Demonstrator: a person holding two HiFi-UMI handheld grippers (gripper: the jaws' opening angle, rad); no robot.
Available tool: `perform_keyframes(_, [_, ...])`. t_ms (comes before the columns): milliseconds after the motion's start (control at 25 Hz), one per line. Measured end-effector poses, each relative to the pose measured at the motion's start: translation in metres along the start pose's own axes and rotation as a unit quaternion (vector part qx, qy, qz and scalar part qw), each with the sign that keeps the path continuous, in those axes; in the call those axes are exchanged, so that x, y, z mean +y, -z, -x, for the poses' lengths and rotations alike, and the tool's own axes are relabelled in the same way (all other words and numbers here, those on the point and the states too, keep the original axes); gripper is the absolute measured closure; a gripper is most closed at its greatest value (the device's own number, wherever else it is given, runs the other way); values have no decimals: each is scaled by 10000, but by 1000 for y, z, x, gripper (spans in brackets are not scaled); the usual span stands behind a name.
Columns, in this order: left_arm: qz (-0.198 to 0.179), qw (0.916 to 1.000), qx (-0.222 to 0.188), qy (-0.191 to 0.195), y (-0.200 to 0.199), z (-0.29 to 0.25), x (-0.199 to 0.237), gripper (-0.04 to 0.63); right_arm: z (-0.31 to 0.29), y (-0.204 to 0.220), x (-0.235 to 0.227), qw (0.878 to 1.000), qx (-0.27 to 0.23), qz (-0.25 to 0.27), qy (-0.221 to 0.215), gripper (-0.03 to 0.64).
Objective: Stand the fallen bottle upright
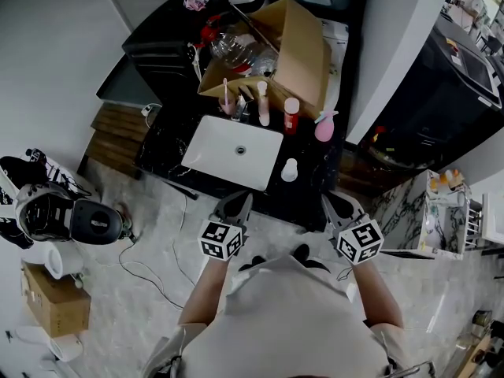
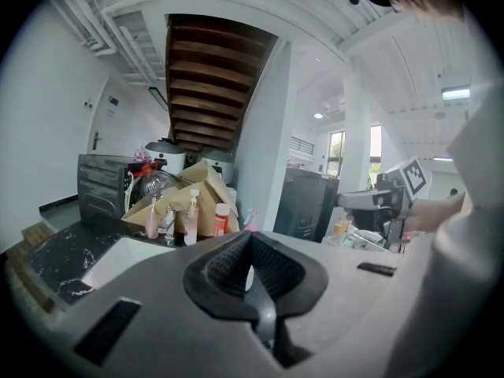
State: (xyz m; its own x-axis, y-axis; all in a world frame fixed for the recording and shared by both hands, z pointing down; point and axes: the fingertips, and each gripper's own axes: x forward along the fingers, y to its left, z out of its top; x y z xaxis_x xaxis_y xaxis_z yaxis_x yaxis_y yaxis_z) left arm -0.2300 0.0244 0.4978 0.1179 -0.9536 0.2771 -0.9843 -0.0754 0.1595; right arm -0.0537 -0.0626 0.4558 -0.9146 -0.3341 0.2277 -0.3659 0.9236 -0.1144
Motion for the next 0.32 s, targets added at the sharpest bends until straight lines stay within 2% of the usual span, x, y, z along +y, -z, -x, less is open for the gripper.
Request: perform_keyframes(320, [35, 10000, -20, 9, -1, -2, 0, 589, 0, -1, -3, 10000, -6, 44, -13, 584])
